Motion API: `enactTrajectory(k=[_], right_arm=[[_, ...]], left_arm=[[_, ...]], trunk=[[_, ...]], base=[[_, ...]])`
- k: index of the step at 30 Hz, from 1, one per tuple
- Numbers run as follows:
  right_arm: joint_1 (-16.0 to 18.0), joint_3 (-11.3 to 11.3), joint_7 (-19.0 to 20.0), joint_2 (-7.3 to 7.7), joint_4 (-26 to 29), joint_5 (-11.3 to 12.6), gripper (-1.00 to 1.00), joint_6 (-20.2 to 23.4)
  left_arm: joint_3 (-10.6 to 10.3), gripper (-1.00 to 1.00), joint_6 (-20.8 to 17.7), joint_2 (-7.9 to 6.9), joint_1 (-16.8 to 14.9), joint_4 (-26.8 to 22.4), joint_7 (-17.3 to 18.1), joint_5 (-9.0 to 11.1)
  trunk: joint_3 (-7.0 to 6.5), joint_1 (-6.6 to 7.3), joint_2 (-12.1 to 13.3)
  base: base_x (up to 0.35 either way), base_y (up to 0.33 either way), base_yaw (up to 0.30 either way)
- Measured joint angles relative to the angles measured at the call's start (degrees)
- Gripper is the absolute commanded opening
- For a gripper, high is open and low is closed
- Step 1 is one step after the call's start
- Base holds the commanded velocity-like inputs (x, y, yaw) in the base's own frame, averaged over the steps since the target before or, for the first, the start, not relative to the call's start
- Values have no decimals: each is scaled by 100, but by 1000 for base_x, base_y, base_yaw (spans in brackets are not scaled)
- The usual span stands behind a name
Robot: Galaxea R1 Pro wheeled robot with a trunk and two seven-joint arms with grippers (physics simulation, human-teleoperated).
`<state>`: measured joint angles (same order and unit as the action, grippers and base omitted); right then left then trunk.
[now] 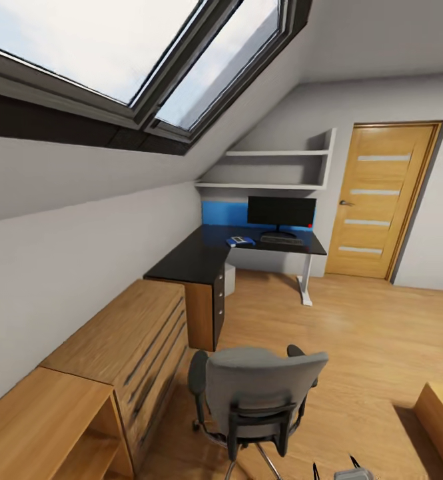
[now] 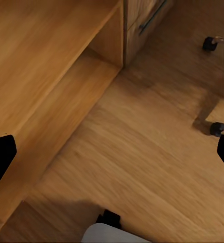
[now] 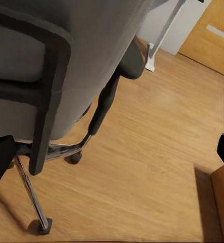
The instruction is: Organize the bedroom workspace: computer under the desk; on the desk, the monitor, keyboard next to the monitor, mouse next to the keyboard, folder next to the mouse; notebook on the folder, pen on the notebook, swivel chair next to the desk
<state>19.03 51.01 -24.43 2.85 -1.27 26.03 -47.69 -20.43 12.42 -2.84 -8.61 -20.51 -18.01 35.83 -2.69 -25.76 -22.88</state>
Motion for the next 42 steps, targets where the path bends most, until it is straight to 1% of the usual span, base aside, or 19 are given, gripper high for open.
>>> enactTrajectory(k=[9,13,27,35,42], right_arm=[[0,7,-2,0,0,-1,100,5],[1,7,-4,-1,-1,-2,100,6],[2,9,-8,-1,-2,-2,100,6],[1,7,-7,-1,-1,-2,100,8],[2,3,-8,-1,-2,-2,100,4]], left_arm=[[0,100,-3,0,0,1,1,0],[0,100,-3,0,1,0,0,0],[0,100,3,-1,1,-2,-3,1],[0,100,1,-1,1,-2,-4,1],[0,100,3,-1,1,-2,-1,1]], trunk=[[0,0,0],[0,0,0],[0,0,0],[0,-1,1],[3,0,1]], base=[[-9,156,-283],[-10,76,-162],[-58,78,-17],[-98,153,0],[-24,32,0]])
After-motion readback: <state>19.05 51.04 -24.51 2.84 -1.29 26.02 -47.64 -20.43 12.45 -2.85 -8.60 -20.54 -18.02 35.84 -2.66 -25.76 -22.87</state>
